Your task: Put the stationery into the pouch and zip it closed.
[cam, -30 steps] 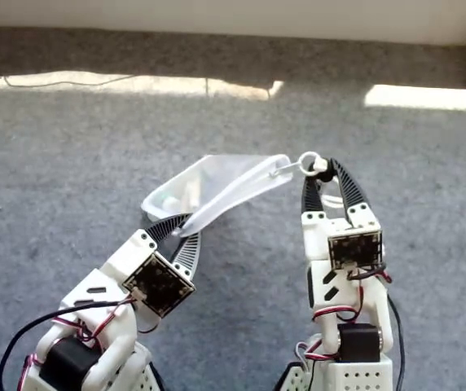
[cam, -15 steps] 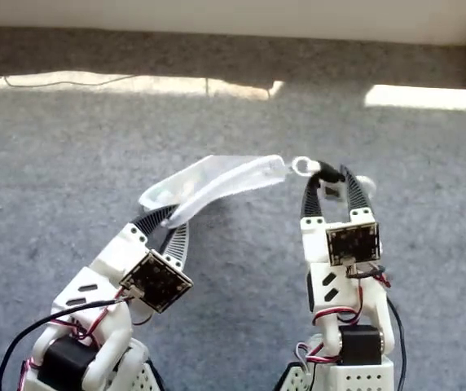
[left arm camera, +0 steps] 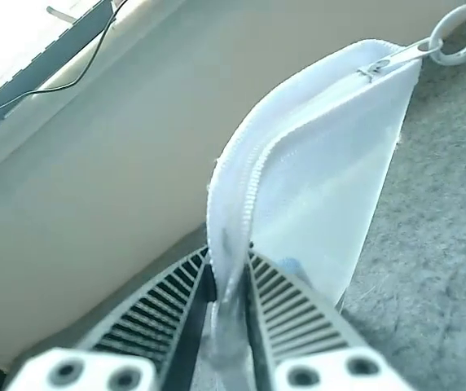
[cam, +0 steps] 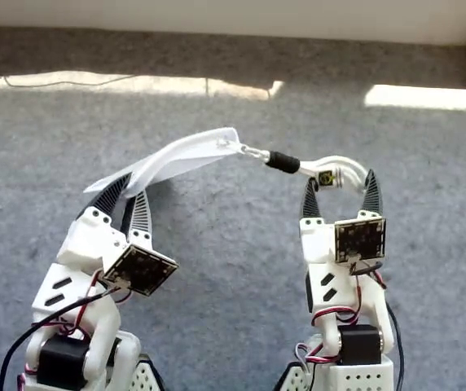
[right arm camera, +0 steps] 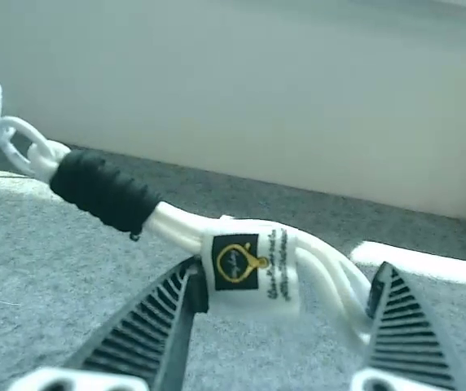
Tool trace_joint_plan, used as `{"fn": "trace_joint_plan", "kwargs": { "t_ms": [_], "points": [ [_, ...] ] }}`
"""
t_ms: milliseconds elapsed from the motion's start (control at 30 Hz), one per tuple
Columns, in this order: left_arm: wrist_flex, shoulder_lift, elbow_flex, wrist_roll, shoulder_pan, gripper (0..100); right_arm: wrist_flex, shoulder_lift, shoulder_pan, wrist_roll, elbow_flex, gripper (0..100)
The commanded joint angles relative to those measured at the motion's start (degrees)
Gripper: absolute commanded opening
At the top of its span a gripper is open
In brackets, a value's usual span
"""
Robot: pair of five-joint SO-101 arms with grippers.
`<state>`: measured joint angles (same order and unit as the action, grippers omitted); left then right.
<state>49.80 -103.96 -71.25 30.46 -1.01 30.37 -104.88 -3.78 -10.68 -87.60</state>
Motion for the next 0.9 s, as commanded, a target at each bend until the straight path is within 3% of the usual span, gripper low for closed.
{"fn": "trace_joint_plan", "kwargs": {
  "t_ms": [0, 167, 467, 767, 867],
  "points": [
    [-3.3, -0.4, 0.6, 0.4, 2.4, 1, 0.4, -0.3, 0.0, 1.1, 1.0, 28.2],
    [-3.3, -0.4, -4.4, 0.0, -0.7, 1, 2.1, -0.3, 0.1, 4.9, 2.3, 28.3],
    [7.9, -0.5, -1.1, -5.8, -10.2, 11, 20.0, -0.3, -0.1, 5.4, 15.5, 28.4],
    [16.9, -0.5, 4.2, -6.2, -12.4, 20, 20.4, -0.3, -0.1, 5.3, 16.6, 28.3],
    [19.4, -0.5, 6.6, -11.3, -12.4, 23, 20.4, -0.3, -0.1, 5.4, 16.6, 28.2]
  ]
}}
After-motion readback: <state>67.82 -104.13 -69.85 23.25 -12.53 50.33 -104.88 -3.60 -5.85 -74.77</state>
